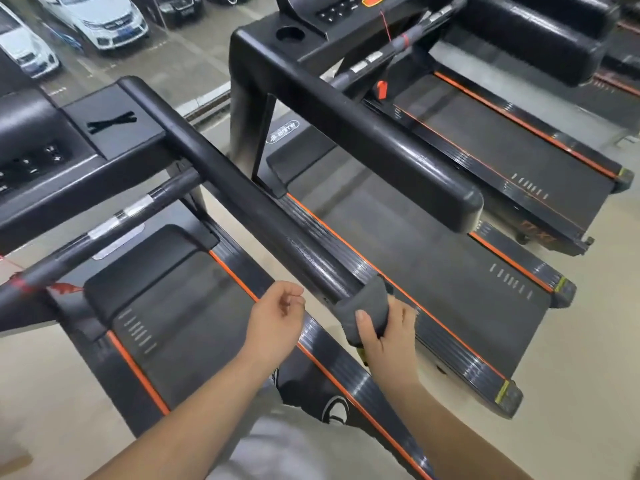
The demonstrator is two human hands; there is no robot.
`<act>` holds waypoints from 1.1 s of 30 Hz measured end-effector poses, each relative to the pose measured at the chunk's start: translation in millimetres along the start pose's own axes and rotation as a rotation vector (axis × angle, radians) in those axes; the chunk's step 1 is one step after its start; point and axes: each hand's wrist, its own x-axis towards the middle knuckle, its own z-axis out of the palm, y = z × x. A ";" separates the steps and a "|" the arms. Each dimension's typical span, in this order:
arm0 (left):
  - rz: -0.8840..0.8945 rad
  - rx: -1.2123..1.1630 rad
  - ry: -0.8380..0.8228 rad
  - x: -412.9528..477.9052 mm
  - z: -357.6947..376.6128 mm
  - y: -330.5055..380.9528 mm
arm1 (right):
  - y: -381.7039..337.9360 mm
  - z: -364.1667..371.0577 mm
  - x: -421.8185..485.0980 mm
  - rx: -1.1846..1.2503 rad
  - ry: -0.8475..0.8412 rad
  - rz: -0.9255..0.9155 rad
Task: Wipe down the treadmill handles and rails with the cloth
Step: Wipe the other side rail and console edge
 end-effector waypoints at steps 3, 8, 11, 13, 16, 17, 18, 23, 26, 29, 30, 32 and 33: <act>0.001 -0.011 -0.009 1.7 0.7 2.3 | 5.9 12.2 -4.9 -0.272 0.139 -0.169; -0.018 -0.052 0.017 22.6 -8.6 5.3 | -29.6 23.0 24.6 -0.867 0.062 -0.580; -0.031 -0.062 0.063 42.2 -23.9 7.7 | -65.6 46.5 53.4 -1.006 -0.066 -0.571; -0.044 -0.088 0.111 58.0 -37.8 9.7 | -87.2 65.7 69.2 -1.041 -0.094 -0.559; -0.059 -0.127 0.166 81.1 -62.0 10.9 | -116.7 96.0 94.4 -1.084 -0.105 -0.552; -0.065 -0.128 0.182 87.6 -70.0 11.4 | -127.1 106.8 103.6 -1.086 -0.107 -0.548; -0.075 -0.134 0.191 93.8 -77.9 11.2 | -138.9 117.2 112.7 -1.084 -0.109 -0.544; -0.111 -0.079 0.194 136.5 -112.4 7.6 | -198.8 164.1 158.8 -1.043 -0.116 -0.531; -0.140 -0.100 0.168 154.8 -128.3 8.3 | -227.8 185.8 183.4 -0.980 -0.098 -0.510; -0.138 -0.036 0.155 163.0 -142.2 5.6 | -252.4 209.5 206.2 -0.942 -0.096 -0.498; -0.140 -0.034 0.152 164.2 -147.4 5.6 | -259.5 215.9 213.8 -0.915 -0.099 -0.494; -0.146 -0.043 0.145 165.0 -157.3 6.4 | -269.2 223.2 228.9 -0.842 -0.144 -0.467; -0.153 -0.039 0.143 164.1 -161.4 5.6 | -271.2 223.2 234.6 -0.799 -0.173 -0.450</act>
